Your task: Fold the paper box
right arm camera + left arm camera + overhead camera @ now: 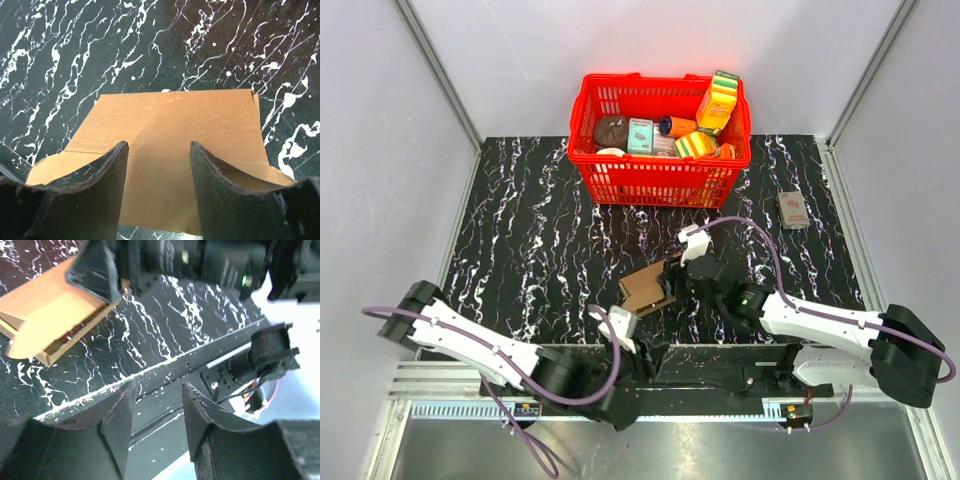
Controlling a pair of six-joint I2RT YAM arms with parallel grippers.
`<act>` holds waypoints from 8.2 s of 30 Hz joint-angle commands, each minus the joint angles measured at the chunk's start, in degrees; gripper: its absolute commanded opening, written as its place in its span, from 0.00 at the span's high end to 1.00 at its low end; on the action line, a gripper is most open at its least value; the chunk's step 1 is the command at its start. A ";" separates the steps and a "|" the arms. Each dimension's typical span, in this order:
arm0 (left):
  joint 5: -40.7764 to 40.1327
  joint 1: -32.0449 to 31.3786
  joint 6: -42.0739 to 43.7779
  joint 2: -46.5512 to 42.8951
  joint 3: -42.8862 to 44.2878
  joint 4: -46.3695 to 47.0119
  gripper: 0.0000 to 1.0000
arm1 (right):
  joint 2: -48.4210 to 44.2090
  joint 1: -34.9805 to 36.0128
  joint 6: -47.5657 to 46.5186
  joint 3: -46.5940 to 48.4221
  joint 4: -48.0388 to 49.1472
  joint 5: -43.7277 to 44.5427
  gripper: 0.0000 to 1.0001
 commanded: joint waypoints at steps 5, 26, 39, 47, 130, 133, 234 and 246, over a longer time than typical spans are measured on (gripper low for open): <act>-8.57 1.26 -8.40 -11.21 -3.93 -8.84 0.54 | 0.01 0.20 1.77 -3.32 4.23 -1.95 0.41; -2.07 6.37 -31.33 -16.04 -15.43 -20.73 0.60 | 1.07 0.29 0.46 -3.06 4.68 -2.57 0.41; 14.62 27.89 3.27 -24.76 -31.09 22.17 0.62 | 0.89 0.20 -0.07 -3.23 5.02 -3.45 0.40; 21.65 32.47 8.82 -17.90 -30.30 30.87 0.62 | 1.33 0.20 0.02 -3.23 5.38 -3.45 0.40; 45.83 52.86 23.85 -10.25 -33.20 45.72 1.00 | 0.80 0.20 1.25 -5.25 5.64 -5.47 0.41; 46.09 53.04 23.85 -9.81 -33.29 46.34 1.00 | 0.98 0.20 1.34 -5.43 5.73 -5.65 0.41; 50.75 56.38 20.95 -5.06 -25.47 34.12 0.52 | 10.12 -23.79 -2.36 -0.07 -5.52 -34.83 0.35; 49.87 57.17 25.86 0.12 -22.39 34.30 0.59 | 5.38 -23.79 5.55 -3.23 -5.87 -34.22 0.43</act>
